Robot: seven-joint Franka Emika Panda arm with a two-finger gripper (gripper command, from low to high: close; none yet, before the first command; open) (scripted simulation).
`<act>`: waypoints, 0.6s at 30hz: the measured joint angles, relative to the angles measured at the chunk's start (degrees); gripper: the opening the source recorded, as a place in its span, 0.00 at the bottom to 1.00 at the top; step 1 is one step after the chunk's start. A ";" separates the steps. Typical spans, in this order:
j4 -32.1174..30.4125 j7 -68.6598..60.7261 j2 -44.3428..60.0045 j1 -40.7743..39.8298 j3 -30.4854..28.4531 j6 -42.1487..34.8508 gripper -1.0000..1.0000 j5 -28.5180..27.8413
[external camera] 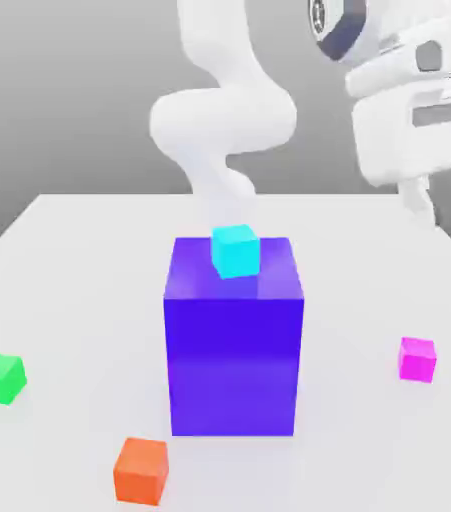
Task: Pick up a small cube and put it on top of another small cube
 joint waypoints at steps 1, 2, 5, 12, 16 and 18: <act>-0.89 -0.96 1.67 1.02 0.82 1.04 0.50 0.09; -1.78 -1.83 3.34 2.02 1.64 2.08 0.50 0.06; -4.46 -3.85 8.36 4.66 4.27 5.27 0.50 -0.87; -10.26 -2.15 20.37 12.06 6.81 12.94 0.50 -11.57; -9.27 2.37 28.48 15.98 1.64 19.10 0.50 -18.52; -8.47 3.86 32.60 18.46 -1.25 22.40 0.50 -20.40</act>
